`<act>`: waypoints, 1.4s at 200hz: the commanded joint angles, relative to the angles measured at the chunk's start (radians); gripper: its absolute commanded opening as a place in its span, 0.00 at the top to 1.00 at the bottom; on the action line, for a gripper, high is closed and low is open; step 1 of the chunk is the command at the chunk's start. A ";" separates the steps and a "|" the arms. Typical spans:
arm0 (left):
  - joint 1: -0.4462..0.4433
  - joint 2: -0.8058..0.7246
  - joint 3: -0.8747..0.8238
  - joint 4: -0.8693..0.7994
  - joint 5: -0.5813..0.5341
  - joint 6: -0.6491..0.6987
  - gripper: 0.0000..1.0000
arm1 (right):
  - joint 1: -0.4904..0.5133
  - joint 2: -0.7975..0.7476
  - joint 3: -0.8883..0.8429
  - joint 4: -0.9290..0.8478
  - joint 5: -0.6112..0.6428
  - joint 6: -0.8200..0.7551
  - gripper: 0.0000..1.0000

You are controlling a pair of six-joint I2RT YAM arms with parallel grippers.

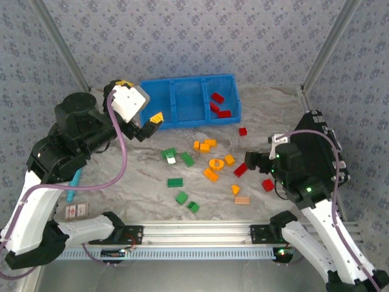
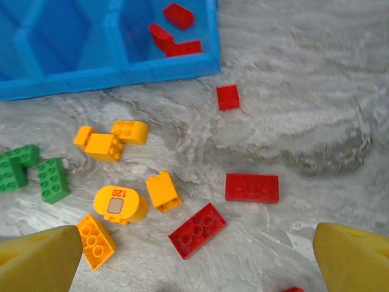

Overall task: Sort the legos into containers by color
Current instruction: Pick up the lego from the top-right of the table.

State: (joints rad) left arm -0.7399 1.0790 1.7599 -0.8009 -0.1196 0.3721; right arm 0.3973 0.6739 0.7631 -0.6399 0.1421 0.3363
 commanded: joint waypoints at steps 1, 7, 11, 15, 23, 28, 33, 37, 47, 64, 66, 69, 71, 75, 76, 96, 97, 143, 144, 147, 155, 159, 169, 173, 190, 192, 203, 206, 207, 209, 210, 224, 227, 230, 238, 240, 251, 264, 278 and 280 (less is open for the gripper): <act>-0.004 -0.013 -0.018 0.048 0.013 -0.015 0.00 | -0.003 0.073 -0.044 0.085 0.068 0.165 0.01; -0.004 -0.012 -0.020 0.045 0.012 -0.011 0.00 | -0.013 0.107 -0.039 0.107 0.061 0.167 0.01; -0.004 -0.011 -0.020 0.042 0.012 -0.007 0.00 | -0.022 0.130 -0.032 0.127 0.055 0.153 0.01; -0.004 -0.010 -0.020 0.039 0.011 -0.002 0.00 | -0.032 0.157 -0.023 0.145 0.049 0.132 0.01; -0.004 -0.010 -0.022 0.039 0.009 0.008 0.00 | -0.052 0.206 -0.004 0.153 0.020 0.114 0.01; -0.005 -0.010 -0.025 0.046 0.002 0.013 0.00 | -0.071 0.242 0.012 0.159 -0.007 0.100 0.01; -0.004 -0.010 -0.030 0.055 -0.004 0.015 0.00 | -0.107 0.279 0.025 0.178 -0.054 0.075 0.01; -0.004 -0.010 -0.031 0.059 -0.006 0.018 0.00 | -0.134 0.307 0.035 0.204 -0.092 0.051 0.01; -0.005 -0.008 -0.035 0.065 -0.010 0.023 0.00 | -0.191 0.386 0.073 0.226 -0.174 0.011 0.01; -0.004 -0.004 -0.044 0.066 -0.021 0.032 0.00 | -0.248 0.529 0.168 0.200 -0.223 -0.036 0.01; -0.004 -0.003 -0.046 0.067 -0.021 0.032 0.00 | -0.251 0.545 0.177 0.198 -0.226 -0.043 0.01; -0.004 -0.003 -0.047 0.066 -0.025 0.035 0.00 | -0.254 0.566 0.192 0.195 -0.230 -0.056 0.01; -0.004 -0.002 -0.049 0.065 -0.027 0.036 0.00 | -0.255 0.580 0.202 0.194 -0.234 -0.064 0.01; -0.004 -0.001 -0.052 0.065 -0.032 0.039 0.00 | -0.257 0.606 0.222 0.191 -0.239 -0.079 0.01; -0.004 0.000 -0.052 0.065 -0.034 0.040 0.00 | -0.257 0.613 0.227 0.190 -0.239 -0.082 0.02; -0.004 0.015 -0.060 0.057 -0.054 0.055 0.00 | -0.261 0.740 0.310 0.184 -0.258 -0.125 0.03; -0.004 0.016 -0.061 0.056 -0.055 0.056 0.00 | -0.262 0.747 0.315 0.184 -0.259 -0.126 0.04; -0.004 0.083 -0.057 0.038 -0.133 0.061 0.00 | -0.252 0.995 0.509 0.146 -0.198 -0.186 0.06; -0.004 0.083 -0.059 0.038 -0.135 0.060 0.00 | -0.252 0.999 0.512 0.146 -0.195 -0.187 0.06; -0.003 0.084 -0.063 0.042 -0.140 0.057 0.00 | -0.250 1.013 0.522 0.145 -0.191 -0.189 0.06; -0.004 0.083 -0.084 0.057 -0.151 0.055 0.00 | -0.250 1.049 0.547 0.139 -0.175 -0.193 0.06; -0.004 0.079 -0.097 0.067 -0.154 0.057 0.00 | -0.248 1.069 0.560 0.136 -0.171 -0.198 0.07; -0.004 0.075 -0.125 0.089 -0.158 0.062 0.00 | -0.246 1.115 0.591 0.129 -0.164 -0.209 0.07; -0.003 0.075 -0.131 0.093 -0.160 0.063 0.00 | -0.245 1.132 0.604 0.128 -0.163 -0.214 0.07; 0.003 0.090 -0.126 0.078 -0.163 0.051 0.00 | -0.240 1.200 0.658 0.115 -0.157 -0.230 0.08; 0.004 0.095 -0.122 0.071 -0.163 0.047 0.00 | -0.241 1.210 0.664 0.113 -0.156 -0.232 0.08; 0.018 0.120 -0.091 0.031 -0.157 0.020 0.00 | -0.238 1.251 0.698 0.105 -0.152 -0.239 0.08; 0.022 0.129 -0.082 0.019 -0.157 0.012 0.00 | -0.239 1.260 0.707 0.103 -0.150 -0.240 0.08; 0.024 0.131 -0.079 0.015 -0.158 0.009 0.00 | -0.238 1.264 0.708 0.103 -0.150 -0.240 0.08; 0.025 0.137 -0.072 0.009 -0.157 0.004 0.00 | -0.238 1.271 0.715 0.102 -0.149 -0.241 0.08; 0.027 0.139 -0.070 0.006 -0.157 0.002 0.00 | -0.237 1.274 0.717 0.102 -0.149 -0.241 0.08; 0.049 0.167 -0.051 -0.016 -0.150 -0.016 0.00 | -0.236 1.318 0.754 0.098 -0.146 -0.244 0.09; 0.054 0.170 -0.050 -0.016 -0.144 -0.016 0.00 | -0.235 1.328 0.762 0.096 -0.145 -0.244 0.09; 0.060 0.173 -0.051 -0.014 -0.141 -0.016 0.00 | -0.235 1.337 0.771 0.094 -0.144 -0.245 0.09; 0.074 0.184 -0.047 -0.011 -0.127 -0.018 0.00 | -0.231 1.363 0.794 0.088 -0.140 -0.247 0.10; 0.077 0.187 -0.042 -0.011 -0.122 -0.019 0.00 | -0.232 1.369 0.801 0.085 -0.139 -0.247 0.10; 0.093 0.206 -0.018 -0.019 -0.100 -0.024 0.00 | -0.227 1.400 0.835 0.066 -0.122 -0.247 0.13; 0.102 0.228 0.007 -0.024 -0.088 -0.023 0.00 | -0.224 1.428 0.863 0.050 -0.105 -0.247 0.16; 0.111 0.243 0.018 -0.018 -0.079 -0.021 0.00 | -0.222 1.440 0.872 0.051 -0.098 -0.247 0.21; 0.112 0.245 0.019 -0.017 -0.077 -0.021 0.00 | -0.222 1.442 0.873 0.051 -0.098 -0.247 0.22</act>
State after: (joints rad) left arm -0.6403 1.3106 1.7260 -0.8116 -0.2340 0.3683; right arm 0.1665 2.0853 1.5902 -0.5373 0.0067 0.1009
